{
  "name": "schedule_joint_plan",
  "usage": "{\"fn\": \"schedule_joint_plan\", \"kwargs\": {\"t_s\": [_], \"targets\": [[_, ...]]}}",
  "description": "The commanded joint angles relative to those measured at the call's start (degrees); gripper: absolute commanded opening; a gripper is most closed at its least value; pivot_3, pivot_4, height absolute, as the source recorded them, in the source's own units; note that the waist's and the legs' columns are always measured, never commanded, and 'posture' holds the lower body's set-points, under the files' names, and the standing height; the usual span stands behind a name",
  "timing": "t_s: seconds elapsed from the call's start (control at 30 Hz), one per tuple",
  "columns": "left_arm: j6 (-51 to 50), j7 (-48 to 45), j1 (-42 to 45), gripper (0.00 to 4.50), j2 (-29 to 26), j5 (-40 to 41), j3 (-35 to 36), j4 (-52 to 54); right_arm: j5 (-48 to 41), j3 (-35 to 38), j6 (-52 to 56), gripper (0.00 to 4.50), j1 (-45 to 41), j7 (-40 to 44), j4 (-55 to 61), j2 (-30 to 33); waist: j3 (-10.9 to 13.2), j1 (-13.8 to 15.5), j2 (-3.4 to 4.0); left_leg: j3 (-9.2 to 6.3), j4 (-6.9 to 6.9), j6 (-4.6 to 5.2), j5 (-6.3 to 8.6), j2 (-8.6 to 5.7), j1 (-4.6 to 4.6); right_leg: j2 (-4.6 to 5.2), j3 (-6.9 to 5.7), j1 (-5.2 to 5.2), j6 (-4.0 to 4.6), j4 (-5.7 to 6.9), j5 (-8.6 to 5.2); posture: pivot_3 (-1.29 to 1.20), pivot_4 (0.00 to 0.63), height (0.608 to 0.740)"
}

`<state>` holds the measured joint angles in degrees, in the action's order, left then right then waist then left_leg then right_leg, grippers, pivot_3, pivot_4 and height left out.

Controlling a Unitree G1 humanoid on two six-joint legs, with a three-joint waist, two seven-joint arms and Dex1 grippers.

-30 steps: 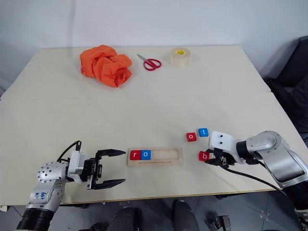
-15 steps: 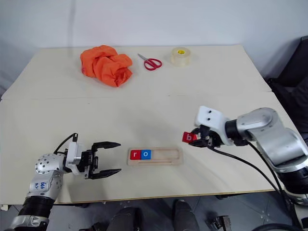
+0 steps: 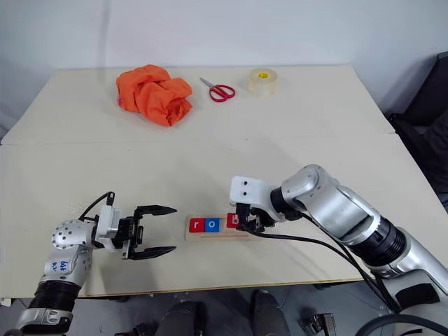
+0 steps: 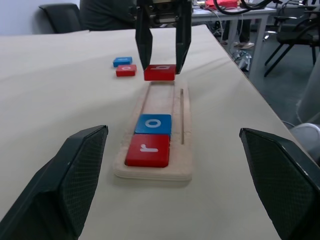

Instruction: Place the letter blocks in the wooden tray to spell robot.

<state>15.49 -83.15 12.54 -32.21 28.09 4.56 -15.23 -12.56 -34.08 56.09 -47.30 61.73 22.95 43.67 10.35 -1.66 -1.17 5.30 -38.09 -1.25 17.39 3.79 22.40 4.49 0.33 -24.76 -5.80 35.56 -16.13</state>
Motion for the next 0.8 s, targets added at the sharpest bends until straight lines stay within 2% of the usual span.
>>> {"fn": "schedule_joint_plan", "kwargs": {"t_s": [0.03,0.43,0.8], "targets": [[0.03,-0.22,-0.49,4.50,-0.75,0.97,1.31,1.01,2.12,-1.76,-1.84,1.46,-1.27,-0.39,-0.55,-1.32,0.00,0.00,0.00,0.00,0.00,0.00,0.00,0.00,0.00,0.00,0.00,0.00,0.00,0.01,0.00,0.00,0.150,0.740],[0.11,1.33,-2.23,4.50,-0.27,1.01,1.23,3.29,7.66,-4.97,-7.28,1.46,-2.03,0.67,-6.85,-3.95,0.00,-0.04,0.00,0.01,-0.02,0.00,0.00,0.00,0.00,-0.01,0.00,-0.01,0.00,0.05,0.00,0.00,0.150,0.740],[0.25,2.18,-2.27,4.50,-0.23,0.91,1.14,3.51,9.12,-5.00,-8.05,1.46,-1.89,2.65,-7.13,-5.89,0.00,-0.02,0.00,0.01,-0.05,0.00,0.00,0.00,0.00,-0.01,0.00,0.00,0.00,0.07,0.00,0.00,0.150,0.740]]}}
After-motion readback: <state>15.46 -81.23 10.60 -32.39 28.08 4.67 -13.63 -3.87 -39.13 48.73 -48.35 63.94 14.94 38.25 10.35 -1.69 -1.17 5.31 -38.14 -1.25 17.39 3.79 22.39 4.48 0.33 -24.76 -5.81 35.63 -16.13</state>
